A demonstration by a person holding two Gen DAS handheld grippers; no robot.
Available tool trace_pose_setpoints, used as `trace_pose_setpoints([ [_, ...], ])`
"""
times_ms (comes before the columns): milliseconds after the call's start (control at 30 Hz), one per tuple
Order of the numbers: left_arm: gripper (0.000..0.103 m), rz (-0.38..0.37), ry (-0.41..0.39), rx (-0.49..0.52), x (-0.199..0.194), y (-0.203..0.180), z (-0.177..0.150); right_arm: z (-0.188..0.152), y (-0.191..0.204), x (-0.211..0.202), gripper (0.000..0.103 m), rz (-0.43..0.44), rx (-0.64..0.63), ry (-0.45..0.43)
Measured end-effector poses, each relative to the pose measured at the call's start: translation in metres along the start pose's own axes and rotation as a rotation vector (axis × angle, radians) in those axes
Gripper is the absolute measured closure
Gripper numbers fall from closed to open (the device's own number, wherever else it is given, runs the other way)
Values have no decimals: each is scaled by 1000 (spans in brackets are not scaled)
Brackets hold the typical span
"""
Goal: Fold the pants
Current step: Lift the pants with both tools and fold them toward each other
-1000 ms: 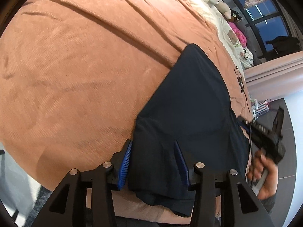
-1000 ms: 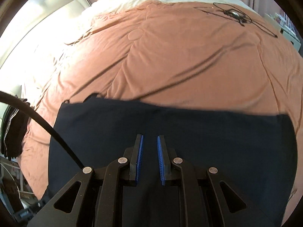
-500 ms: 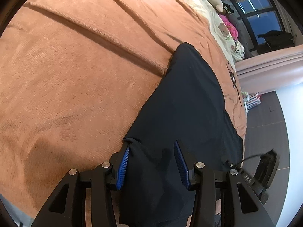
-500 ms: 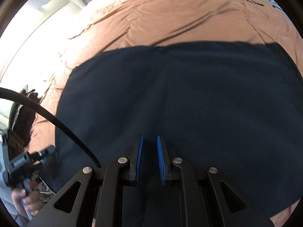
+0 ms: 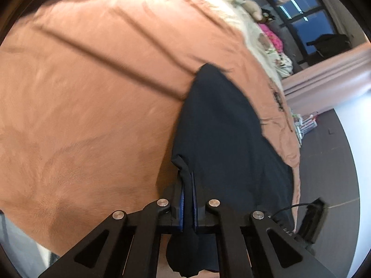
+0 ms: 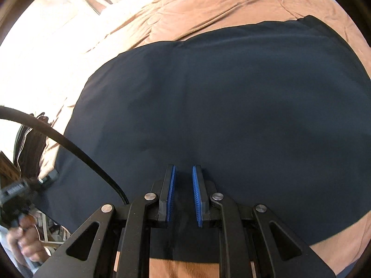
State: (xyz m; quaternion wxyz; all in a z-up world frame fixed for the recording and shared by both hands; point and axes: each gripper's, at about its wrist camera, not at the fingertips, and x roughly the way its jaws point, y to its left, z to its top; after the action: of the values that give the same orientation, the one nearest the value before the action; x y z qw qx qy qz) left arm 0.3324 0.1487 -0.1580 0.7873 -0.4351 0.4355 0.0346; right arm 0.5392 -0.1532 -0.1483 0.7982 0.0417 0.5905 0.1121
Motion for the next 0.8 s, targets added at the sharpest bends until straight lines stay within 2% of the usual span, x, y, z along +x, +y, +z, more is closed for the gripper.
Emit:
trace_pose_setpoints([
  [33, 98, -6, -11, 19, -6, -11, 2, -3, -1, 0, 92, -44, 78, -51],
  [67, 98, -9, -17, 37, -10, -21, 4, -6, 1, 2, 92, -38, 91, -57],
  [300, 98, -7, -44, 150, -19, -86, 13, -10, -24, -2, 92, 28, 110, -47],
  [633, 98, -69, -40, 306, -19, -178, 4, -12, -52, 2, 92, 109, 147, -57],
  [667, 98, -76, -36, 321, -18, -187, 3, -12, -56, 2, 92, 119, 153, -55],
  [700, 98, -84, -31, 334, -18, -194, 1, -13, -59, 2, 92, 181, 119, -90],
  [800, 98, -97, -18, 378, -14, -217, -5, -16, -64, -3, 92, 212, 143, -94],
])
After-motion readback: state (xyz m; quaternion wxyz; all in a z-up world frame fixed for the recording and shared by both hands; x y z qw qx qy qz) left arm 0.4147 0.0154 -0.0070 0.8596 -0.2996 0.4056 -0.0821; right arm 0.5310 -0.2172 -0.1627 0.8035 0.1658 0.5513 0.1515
